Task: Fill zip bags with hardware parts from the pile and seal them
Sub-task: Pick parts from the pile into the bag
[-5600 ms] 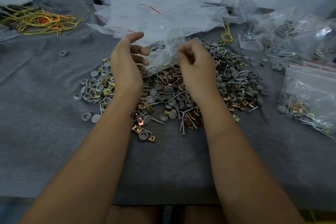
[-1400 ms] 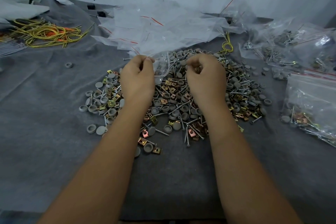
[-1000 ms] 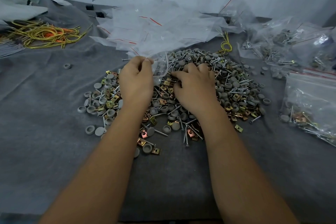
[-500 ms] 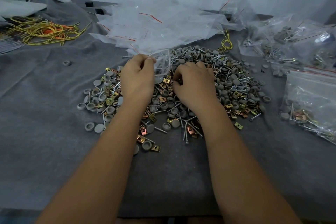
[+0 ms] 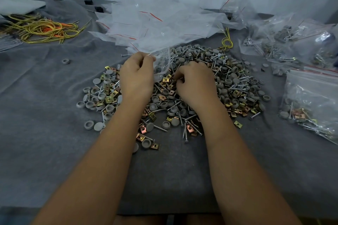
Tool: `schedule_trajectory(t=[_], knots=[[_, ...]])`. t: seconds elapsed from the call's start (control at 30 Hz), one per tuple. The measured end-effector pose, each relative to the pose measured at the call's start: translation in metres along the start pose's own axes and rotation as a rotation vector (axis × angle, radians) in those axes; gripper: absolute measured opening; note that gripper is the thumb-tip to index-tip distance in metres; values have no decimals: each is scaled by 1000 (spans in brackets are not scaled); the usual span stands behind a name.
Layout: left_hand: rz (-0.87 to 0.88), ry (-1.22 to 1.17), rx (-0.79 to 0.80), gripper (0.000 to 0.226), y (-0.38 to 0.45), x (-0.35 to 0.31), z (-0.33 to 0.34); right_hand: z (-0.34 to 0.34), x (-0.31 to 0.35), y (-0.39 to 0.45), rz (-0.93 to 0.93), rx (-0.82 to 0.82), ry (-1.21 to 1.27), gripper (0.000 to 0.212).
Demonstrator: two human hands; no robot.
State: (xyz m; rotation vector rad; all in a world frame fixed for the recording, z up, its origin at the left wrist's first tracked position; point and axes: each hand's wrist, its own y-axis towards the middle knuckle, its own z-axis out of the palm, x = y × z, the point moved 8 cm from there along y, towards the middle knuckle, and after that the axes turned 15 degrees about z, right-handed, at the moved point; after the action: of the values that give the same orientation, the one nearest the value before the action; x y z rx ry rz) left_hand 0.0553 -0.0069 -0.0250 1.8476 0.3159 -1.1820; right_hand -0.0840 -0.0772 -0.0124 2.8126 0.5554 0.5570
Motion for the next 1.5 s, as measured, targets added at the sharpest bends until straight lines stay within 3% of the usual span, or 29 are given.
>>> schedule_trajectory(t=[0.1, 0.23, 0.43, 0.53, 0.87, 1.1, 1.33, 1.5], knots=[[4, 0, 6, 20, 1, 0, 0, -10, -2, 0, 11, -108, 102, 19], [24, 5, 40, 25, 0, 0, 3, -33, -13, -2, 87, -294, 465, 20], [81, 45, 134, 22, -2, -4, 9, -36, -4, -8, 13, -283, 708, 19], [97, 49, 144, 17, -1, -7, 10, -29, 3, -9, -17, -218, 711, 20], [157, -38, 222, 22, -4, -18, 18, -16, 13, -10, -80, -181, 376, 7], [130, -52, 192, 23, -3, -15, 17, -15, 9, -8, -50, -146, 520, 10], [8, -95, 52, 22, -1, -5, 6, -44, -18, -13, 131, -390, 828, 13], [-38, -125, -18, 24, 1, -3, 0, -36, -32, -4, 276, -296, 759, 20]])
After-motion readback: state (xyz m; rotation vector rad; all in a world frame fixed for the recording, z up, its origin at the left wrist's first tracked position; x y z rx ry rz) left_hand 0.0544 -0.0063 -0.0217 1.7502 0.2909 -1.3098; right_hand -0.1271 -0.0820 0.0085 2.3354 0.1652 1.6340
